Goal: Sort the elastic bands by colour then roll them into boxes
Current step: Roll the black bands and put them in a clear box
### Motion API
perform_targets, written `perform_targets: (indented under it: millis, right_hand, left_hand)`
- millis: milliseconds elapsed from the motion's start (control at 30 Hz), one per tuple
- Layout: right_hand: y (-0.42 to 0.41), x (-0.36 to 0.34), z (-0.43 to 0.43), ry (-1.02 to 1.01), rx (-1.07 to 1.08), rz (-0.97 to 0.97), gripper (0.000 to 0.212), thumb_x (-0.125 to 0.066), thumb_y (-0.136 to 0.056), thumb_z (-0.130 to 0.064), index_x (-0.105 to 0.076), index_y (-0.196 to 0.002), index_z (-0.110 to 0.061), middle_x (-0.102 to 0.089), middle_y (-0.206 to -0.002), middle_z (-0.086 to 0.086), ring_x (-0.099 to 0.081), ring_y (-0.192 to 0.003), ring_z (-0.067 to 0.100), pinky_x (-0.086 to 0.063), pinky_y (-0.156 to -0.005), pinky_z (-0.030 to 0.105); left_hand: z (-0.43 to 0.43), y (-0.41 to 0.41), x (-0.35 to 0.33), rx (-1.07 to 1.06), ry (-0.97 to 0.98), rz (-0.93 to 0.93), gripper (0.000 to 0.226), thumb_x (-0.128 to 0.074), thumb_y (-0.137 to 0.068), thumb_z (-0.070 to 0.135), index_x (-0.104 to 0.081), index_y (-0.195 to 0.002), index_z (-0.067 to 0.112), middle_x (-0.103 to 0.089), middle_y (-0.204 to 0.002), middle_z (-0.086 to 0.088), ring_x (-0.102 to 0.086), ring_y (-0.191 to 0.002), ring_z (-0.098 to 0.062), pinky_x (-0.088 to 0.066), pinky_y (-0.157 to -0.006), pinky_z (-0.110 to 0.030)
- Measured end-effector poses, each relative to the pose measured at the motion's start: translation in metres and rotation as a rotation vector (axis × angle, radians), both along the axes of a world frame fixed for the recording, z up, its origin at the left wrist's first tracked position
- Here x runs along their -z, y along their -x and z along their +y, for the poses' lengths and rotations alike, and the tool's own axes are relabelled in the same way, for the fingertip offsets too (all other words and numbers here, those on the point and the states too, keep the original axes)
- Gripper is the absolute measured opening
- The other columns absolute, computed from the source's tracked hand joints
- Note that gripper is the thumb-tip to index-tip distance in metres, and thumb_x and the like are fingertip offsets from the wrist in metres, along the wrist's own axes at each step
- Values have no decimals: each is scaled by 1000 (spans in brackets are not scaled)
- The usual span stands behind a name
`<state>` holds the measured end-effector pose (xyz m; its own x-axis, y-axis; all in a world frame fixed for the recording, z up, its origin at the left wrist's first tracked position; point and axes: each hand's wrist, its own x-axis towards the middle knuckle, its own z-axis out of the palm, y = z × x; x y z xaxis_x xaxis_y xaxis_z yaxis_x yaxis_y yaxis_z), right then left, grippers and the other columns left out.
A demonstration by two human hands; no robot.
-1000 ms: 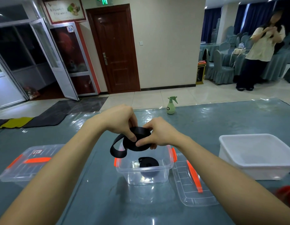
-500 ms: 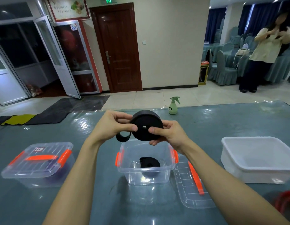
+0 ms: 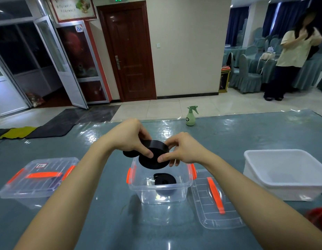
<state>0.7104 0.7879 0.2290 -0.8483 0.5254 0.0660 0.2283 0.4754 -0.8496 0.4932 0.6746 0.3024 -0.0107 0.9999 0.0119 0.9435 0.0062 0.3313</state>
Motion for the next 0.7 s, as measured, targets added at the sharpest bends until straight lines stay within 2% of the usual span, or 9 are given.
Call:
perform_targets:
  millis: [100,167,267,333,400,467,533,633,700]
  right_hand:
    - [7,-5,-6,-141,-25,-96,34,-99,-73,-43,-77,-93,-26,-80,-85,-3,-79,-63,18,-62,-56,36]
    - [10,-6,-8,-115,8,-44,32,-100,-74,-35,-79,-89,-17,-79,-76,6,-78,-61,23,-63,-57,36]
    - [7,-8,-6,107,60,113,32,-99,-76,-18,-81,-98,-4,-79,-83,19,-79,-67,39,-67,-63,40]
    - [5,-9,-7,218,39,163,32,-97,-78,-15,-81,-104,-5,-81,-86,20,-79,-68,40,-67,-64,39]
    - [5,-9,-8,278,21,201,32,-96,-80,-15,-82,-107,-8,-82,-88,20,-79,-68,38,-67,-63,37]
    - [4,-9,-7,318,35,256,30,-95,-81,-14,-82,-108,-8,-81,-89,21,-79,-67,38,-67,-62,35]
    - [2,-7,-6,360,63,311,30,-94,-82,-15,-83,-109,-9,-81,-91,22,-78,-65,38,-66,-60,34]
    - [2,-2,-5,421,112,380,30,-94,-82,-17,-83,-108,-8,-81,-91,23,-78,-66,43,-66,-60,35]
    - [4,2,-5,446,134,416,29,-95,-81,-20,-84,-106,-8,-80,-91,25,-77,-68,46,-66,-60,37]
  left_hand:
    - [5,-6,-7,40,27,90,29,-100,-61,52,-84,-80,38,-75,-69,22,-70,-64,-4,-58,-61,-30]
    - [6,-7,-10,52,2,97,34,-100,-59,54,-82,-84,39,-76,-73,24,-72,-68,-1,-57,-61,-26]
    - [-2,3,-8,23,-101,-192,55,-101,-59,58,-66,-98,39,-83,-87,16,-78,-76,-8,-57,-62,-25]
    - [-6,8,-4,31,-172,-403,59,-99,-68,54,-58,-102,29,-84,-89,-3,-76,-74,-24,-56,-60,-37]
    - [-8,8,4,68,-232,-570,48,-95,-81,45,-58,-98,21,-80,-89,-15,-73,-78,-31,-54,-65,-41]
    - [-10,9,12,91,-315,-717,25,-88,-93,32,-67,-99,18,-82,-104,-13,-80,-99,-30,-61,-76,-33]
    - [-12,11,19,89,-409,-775,9,-81,-99,22,-77,-105,17,-81,-121,-7,-77,-115,-26,-62,-88,-29]
    - [-10,9,27,38,-538,-740,16,-81,-97,19,-80,-112,15,-78,-117,-3,-74,-116,-25,-63,-97,-39]
    - [-9,4,30,2,-582,-796,15,-83,-96,19,-79,-110,21,-80,-113,-5,-76,-111,-27,-65,-96,-41]
